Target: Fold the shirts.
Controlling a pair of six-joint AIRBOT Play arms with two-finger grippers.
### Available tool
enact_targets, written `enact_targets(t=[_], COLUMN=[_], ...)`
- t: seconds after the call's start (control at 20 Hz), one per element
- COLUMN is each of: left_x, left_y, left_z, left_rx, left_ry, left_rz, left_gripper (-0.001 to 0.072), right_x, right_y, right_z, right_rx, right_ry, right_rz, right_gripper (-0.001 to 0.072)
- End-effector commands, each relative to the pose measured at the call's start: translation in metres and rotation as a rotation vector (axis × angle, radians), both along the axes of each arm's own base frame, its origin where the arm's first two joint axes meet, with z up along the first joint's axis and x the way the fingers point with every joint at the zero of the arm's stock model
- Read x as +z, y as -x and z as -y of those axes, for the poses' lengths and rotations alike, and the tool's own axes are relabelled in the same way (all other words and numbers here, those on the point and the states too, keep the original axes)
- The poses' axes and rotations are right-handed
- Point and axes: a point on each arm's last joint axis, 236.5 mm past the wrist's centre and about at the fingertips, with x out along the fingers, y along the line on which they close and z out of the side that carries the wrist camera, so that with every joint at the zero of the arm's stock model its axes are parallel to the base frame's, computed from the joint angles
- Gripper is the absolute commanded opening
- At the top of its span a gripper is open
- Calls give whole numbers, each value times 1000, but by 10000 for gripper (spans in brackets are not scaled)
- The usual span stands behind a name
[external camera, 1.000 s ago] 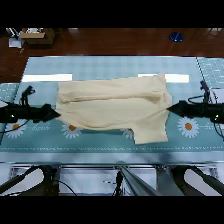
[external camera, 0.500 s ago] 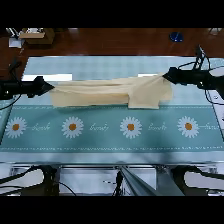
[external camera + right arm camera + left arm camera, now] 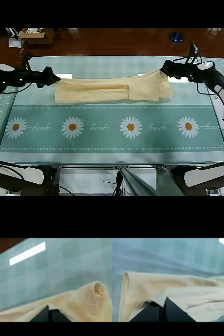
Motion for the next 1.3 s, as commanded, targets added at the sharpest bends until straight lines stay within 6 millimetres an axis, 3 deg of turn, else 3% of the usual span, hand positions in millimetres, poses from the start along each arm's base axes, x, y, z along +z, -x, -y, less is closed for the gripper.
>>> enact_targets(t=[0.0,0.05,0.1,0.15,0.2,0.25,0.35,0.45,0.5,0.55,0.6,0.65,0.75,0.9,1.1,1.25], left_x=[-25,-31,-34,-36,-36,-35,-28,-19,-15,-10,-6,-2,7,17,22,25], left_y=[-7,-6,-5,-4,-2,5,15,27,33,39,42,43,43,43,43,44], left_z=[2,0,-2,-6,-11,-19,-31,-42,-44,-43,-42,-41,-38,-30,-13,4], left_rx=[-6,-6,-1,1,-1,-13,-29,-23,-30,-50,-58,-68,-77,-95,-135,-169], left_ry=[7,6,8,3,-3,-10,19,66,89,104,108,107,100,91,91,105], left_rz=[-39,-50,-57,-61,-67,-82,-113,-155,-176,-189,-192,-187,-171,-152,-147,-149], left_gripper=[25,29,125,374,572,620,601,599,590,485,461,461,462,462,462,462], right_x=[-18,-20,-20,-17,-12,-2,19,33,33,29,18,4,-15,-12,-35,-57], right_y=[-8,-10,-11,-12,-13,-13,-8,8,21,38,58,77,98,84,73,62], right_z=[-4,-4,-4,-3,0,5,35,85,112,136,150,156,146,115,90,58], right_rx=[-18,-20,-19,-15,-7,20,53,-1,-40,-68,-80,-83,-47,-6,18,51], right_ry=[1,15,30,40,48,75,203,350,410,450,437,373,164,-139,-176,-180], right_rz=[-12,-6,1,11,20,37,63,19,-38,-109,-198,-284,-371,-306,-324,-340], right_gripper=[30,31,35,165,350,403,403,403,403,431,510,535,569,591,591,591])
